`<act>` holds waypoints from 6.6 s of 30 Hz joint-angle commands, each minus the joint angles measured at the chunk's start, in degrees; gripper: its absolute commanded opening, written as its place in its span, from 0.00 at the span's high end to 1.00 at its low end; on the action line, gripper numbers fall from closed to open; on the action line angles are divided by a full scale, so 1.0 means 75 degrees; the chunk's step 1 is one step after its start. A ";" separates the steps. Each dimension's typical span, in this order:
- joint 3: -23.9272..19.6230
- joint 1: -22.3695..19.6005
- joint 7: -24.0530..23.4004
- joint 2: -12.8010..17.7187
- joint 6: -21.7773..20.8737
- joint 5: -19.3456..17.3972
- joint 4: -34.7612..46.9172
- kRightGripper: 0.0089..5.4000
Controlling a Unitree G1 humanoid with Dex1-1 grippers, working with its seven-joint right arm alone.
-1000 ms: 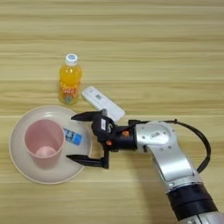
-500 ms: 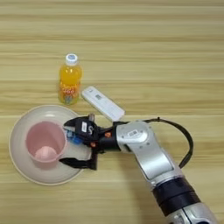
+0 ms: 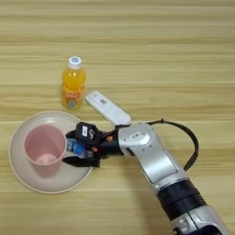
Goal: Move the objects on the table
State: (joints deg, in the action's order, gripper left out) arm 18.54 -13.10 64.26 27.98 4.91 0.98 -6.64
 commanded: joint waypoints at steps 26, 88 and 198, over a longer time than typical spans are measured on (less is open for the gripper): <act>-0.0301 -0.0643 -0.0722 -0.0001 -0.0050 0.0114 -0.0117 0.74; -0.1584 -0.0697 -0.0614 0.0631 -0.0861 -0.0112 -0.1799 0.74; -0.2098 -0.2629 -0.1772 0.0323 -0.0200 0.0018 -0.5533 0.46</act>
State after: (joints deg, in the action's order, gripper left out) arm 3.15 -30.91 53.20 28.86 3.02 0.34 -47.75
